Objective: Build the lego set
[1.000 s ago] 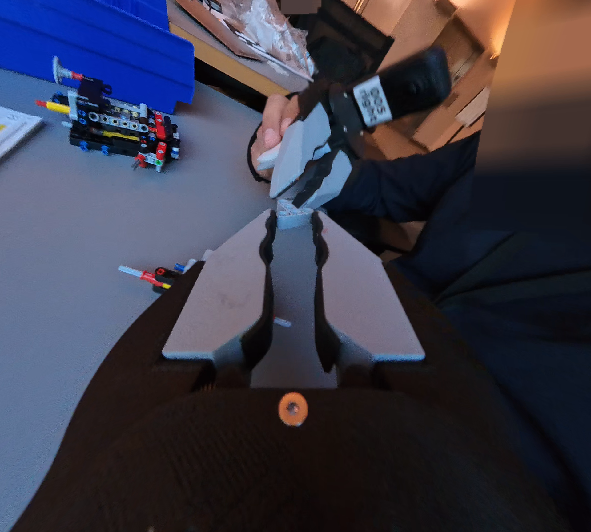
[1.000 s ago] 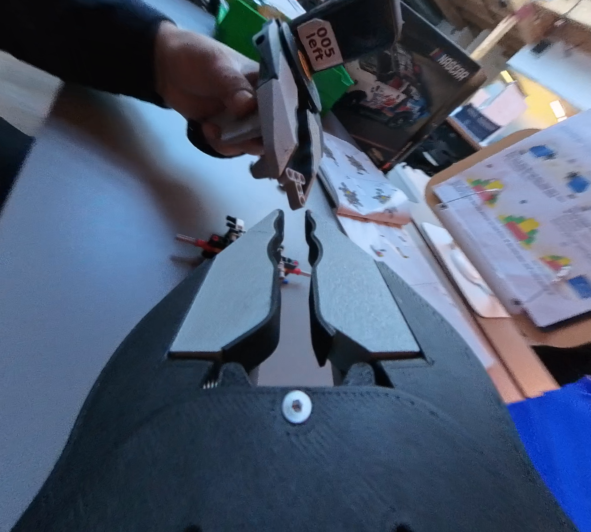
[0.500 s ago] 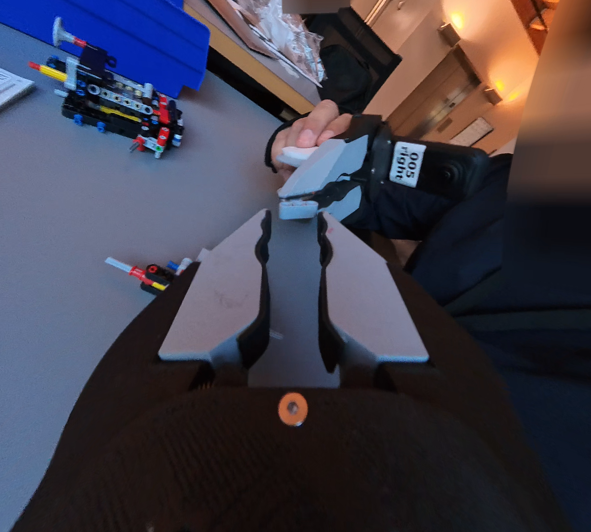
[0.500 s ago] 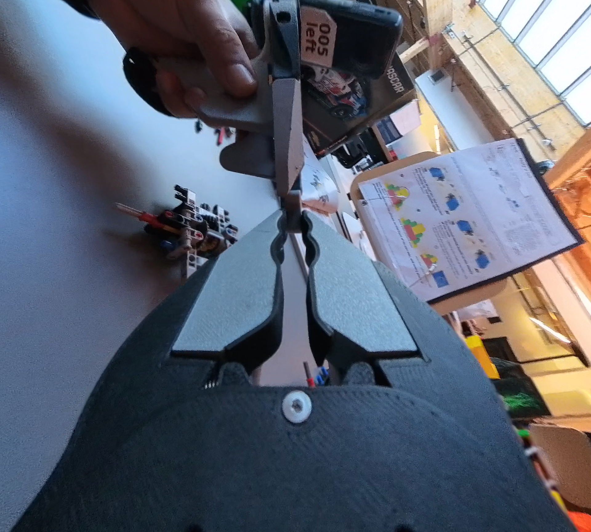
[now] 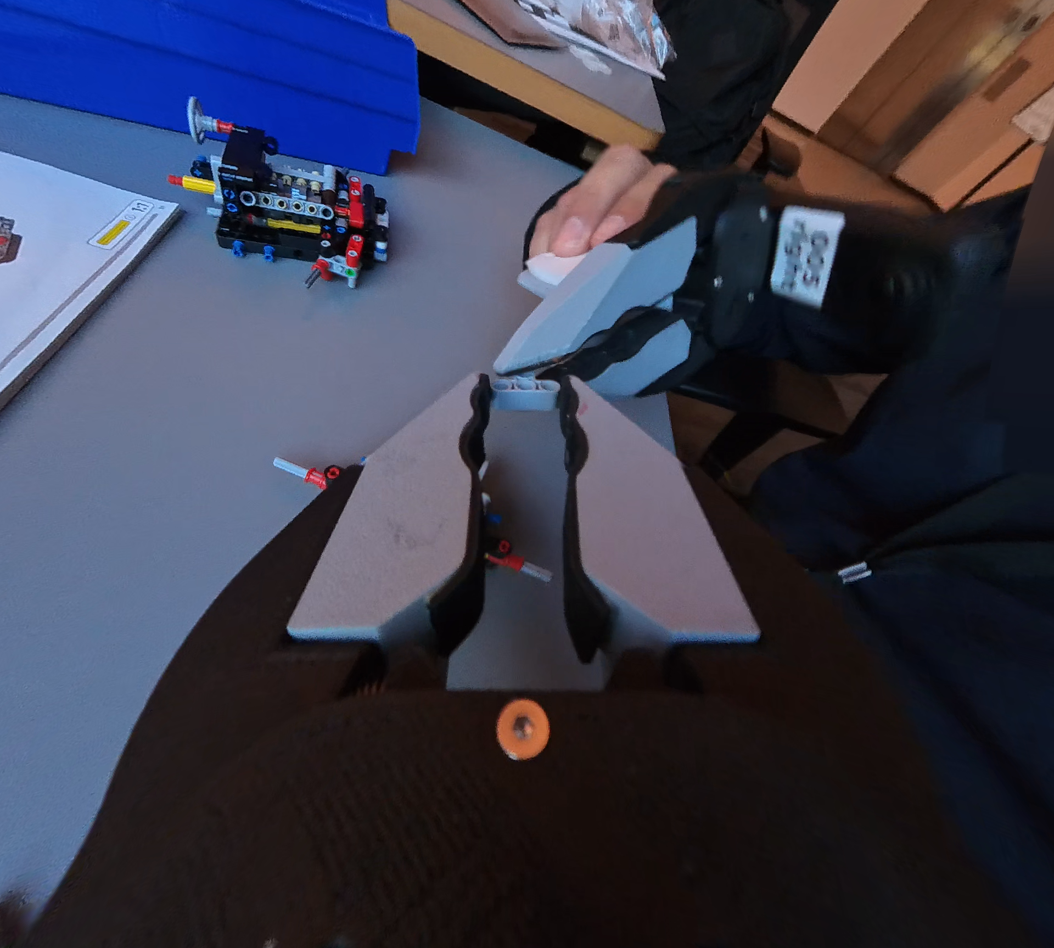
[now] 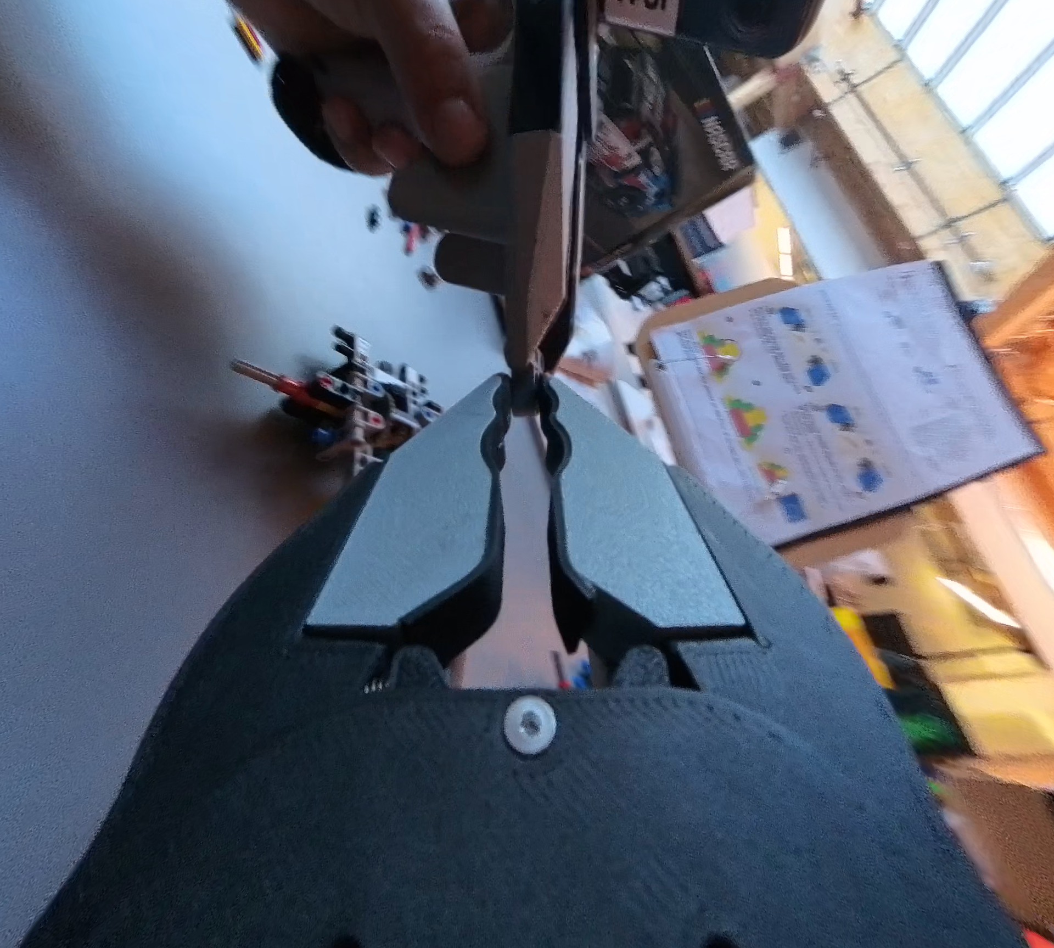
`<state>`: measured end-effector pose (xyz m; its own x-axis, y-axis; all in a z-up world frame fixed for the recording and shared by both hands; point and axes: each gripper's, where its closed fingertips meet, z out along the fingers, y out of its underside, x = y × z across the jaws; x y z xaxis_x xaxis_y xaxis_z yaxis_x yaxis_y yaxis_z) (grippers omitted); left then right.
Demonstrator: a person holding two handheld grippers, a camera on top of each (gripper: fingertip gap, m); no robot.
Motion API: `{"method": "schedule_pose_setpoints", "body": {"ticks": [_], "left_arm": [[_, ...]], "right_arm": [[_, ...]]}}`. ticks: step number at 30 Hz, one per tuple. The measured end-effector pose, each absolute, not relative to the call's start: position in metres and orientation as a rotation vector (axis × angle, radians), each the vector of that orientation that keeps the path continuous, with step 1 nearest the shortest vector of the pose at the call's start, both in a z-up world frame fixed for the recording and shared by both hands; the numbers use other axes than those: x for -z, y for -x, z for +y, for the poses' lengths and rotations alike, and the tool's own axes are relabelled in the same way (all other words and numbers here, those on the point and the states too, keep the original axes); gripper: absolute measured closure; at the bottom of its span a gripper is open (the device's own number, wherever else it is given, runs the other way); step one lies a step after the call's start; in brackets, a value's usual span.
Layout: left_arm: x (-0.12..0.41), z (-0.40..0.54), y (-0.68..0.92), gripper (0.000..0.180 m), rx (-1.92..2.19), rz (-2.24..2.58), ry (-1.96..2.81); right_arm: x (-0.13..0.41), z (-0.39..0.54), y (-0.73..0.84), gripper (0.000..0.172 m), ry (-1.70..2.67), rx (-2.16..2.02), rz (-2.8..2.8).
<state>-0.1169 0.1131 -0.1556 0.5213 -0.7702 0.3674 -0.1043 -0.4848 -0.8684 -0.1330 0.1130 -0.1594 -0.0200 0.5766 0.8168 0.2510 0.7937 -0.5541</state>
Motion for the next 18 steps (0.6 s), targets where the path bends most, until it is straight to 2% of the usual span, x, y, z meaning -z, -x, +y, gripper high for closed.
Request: {"method": "schedule_pose_setpoints", "body": {"ticks": [3,5,8,11,18], "left_arm": [[0.155,0.103,0.115,0.158,0.965,0.836,1.883],[0.154,0.099,0.114,0.158,0.96,0.885,1.864],[0.15,0.098,0.114,0.158,1.007,0.874,1.837],[0.143,0.093,0.115,0.158,0.978,0.939,1.75],[0.148,0.091,0.115,0.158,0.641,1.124,1.661]], "right_arm": [[0.158,0.101,0.129,0.164,0.786,-0.682,-1.656],[0.156,0.101,0.125,0.157,0.883,-0.917,-1.677],[0.148,0.098,0.12,0.168,0.922,-1.135,-1.663],[0.144,0.097,0.117,0.166,1.045,-1.425,-1.654],[0.138,0.099,0.111,0.159,1.292,-2.114,-1.556]]}}
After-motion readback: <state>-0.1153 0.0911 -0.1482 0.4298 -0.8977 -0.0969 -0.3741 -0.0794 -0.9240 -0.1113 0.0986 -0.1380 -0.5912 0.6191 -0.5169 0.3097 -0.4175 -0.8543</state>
